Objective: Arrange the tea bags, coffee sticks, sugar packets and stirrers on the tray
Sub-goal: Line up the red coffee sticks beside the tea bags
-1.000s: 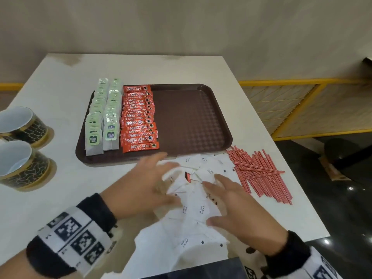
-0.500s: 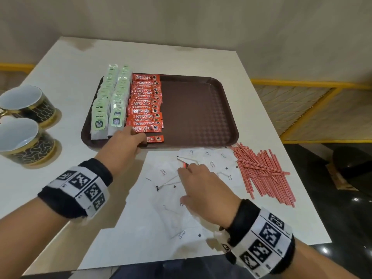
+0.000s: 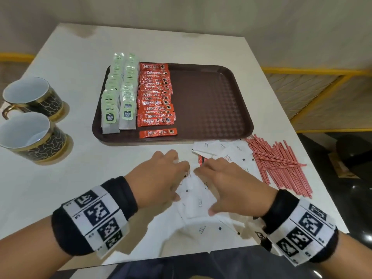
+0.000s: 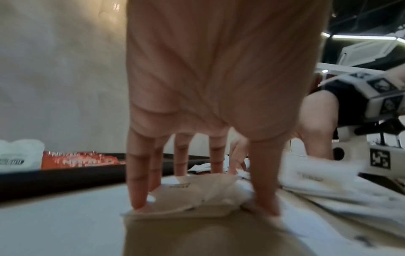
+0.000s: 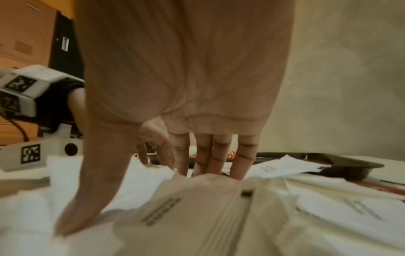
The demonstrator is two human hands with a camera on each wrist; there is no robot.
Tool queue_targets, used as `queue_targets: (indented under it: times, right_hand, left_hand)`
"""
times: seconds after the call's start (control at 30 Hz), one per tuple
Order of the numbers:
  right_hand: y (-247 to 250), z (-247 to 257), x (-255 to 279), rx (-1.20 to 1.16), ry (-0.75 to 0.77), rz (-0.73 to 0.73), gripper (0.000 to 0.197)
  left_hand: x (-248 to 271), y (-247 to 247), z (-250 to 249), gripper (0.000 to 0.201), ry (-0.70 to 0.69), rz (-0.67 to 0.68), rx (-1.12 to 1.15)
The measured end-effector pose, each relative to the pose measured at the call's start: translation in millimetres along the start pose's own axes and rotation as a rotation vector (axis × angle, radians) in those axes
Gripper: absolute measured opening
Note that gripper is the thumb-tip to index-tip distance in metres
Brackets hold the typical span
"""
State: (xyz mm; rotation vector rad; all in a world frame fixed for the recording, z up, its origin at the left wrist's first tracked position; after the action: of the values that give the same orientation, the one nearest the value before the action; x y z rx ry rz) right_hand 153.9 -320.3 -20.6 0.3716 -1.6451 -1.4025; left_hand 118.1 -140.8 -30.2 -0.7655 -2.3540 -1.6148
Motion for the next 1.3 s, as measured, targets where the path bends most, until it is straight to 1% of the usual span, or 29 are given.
queue_targets:
  times: [0.07,0.1,0.2,0.23,0.33,0.4,0.47,0.53,0.57,0.63,0.73,0.8,0.87,0.9,0.97,1.03,1.07,1.13,1.17,1.2,1.23,1.3]
  right_hand:
    - [-2,-1,-1,0.001,-0.023,-0.019,0.07]
    - [0,-4,-2,-0.012,-0.042,-0.041,0.063]
    - [3,-17,2,-0.081,-0.023,-0.165,0.027]
    - [3,-21,5,-0.123,-0.006,-0.204,0.02]
    - [0,-36,11,-0.311,-0.006,-0.274,0.017]
    - [2,-43,14,-0.479,-0.05,-0.31,0.014]
    - [2,-46,17,-0.62,-0.093,-0.35,0.011]
    - [0,-47,18,-0.669,-0.115,-0.398,0.012]
    - [-2,-47,18,-0.651,-0.113,-0.421,0.015]
    - [-7,-47,19,-0.524,-0.072,-0.444,0.023]
    - [-16,-43,21,-0.272,0.02,-0.429,0.037]
    - [-18,-42,23,-0.133,0.042,-0.418,0.048]
    - [-20,-41,24,-0.072,0.047,-0.37,0.053]
    - [-21,-41,24,-0.068,0.048,-0.325,0.054]
    - [-19,-43,25,-0.106,0.041,-0.242,0.056]
    - [-9,-42,27,-0.196,0.023,-0.187,0.059]
    - [-2,-40,26,-0.246,0.013,-0.188,0.059]
    - [9,-33,20,-0.31,-0.007,-0.239,0.053]
    - [14,-26,15,-0.306,-0.026,-0.273,0.048]
    - [17,-19,9,-0.278,-0.057,-0.293,0.042]
    - [21,-11,2,-0.236,-0.096,-0.285,0.037]
    - [24,5,-16,-0.143,-0.151,-0.182,0.041]
  left_hand:
    - [2,-2,6,0.044,0.023,-0.025,0.006]
    - [2,-2,11,0.041,0.026,-0.037,0.014]
    - [4,0,25,0.034,0.031,-0.069,0.064]
    - [4,0,30,0.034,0.035,-0.071,0.07]
    - [6,3,31,0.043,0.054,-0.092,0.09]
    - [4,6,22,0.056,-0.009,-0.096,0.073]
    - [-1,6,7,0.071,-0.09,-0.052,0.023]
    - [-7,3,-1,0.079,-0.095,0.001,-0.044]
    - [-9,2,-1,0.078,-0.076,0.006,-0.059]
    - [-9,2,3,0.072,-0.025,-0.015,-0.029]
    - [-8,5,8,0.063,0.013,-0.049,0.012]
    - [-8,6,9,0.065,0.048,-0.068,0.037]
    - [-7,8,12,0.064,0.074,-0.088,0.072]
    - [-6,8,14,0.056,0.075,-0.103,0.081]
    - [-3,9,18,0.034,0.061,-0.138,0.078]
    - [3,11,22,0.02,0.044,-0.182,0.083]
    - [6,13,24,0.017,0.038,-0.202,0.096]
    - [14,17,27,0.011,0.029,-0.23,0.125]
    - [18,19,29,0.009,0.04,-0.234,0.133]
    - [23,19,32,0.01,0.06,-0.24,0.143]
    - [28,19,35,0.012,0.085,-0.239,0.146]
    - [38,21,37,0.008,0.137,-0.204,0.123]
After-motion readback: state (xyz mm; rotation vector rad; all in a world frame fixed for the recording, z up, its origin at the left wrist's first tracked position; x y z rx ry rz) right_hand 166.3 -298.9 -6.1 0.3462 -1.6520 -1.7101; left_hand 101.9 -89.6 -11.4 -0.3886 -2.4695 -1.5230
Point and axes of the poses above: each hand's wrist, its own x-axis away from the middle knuckle, its own y-axis out of the back of the hand, z = x × y, the point moved 2 cm from there along -x, towards the middle knuckle, and after that the axes turned 11 degrees about x, right-handed, at the moved point
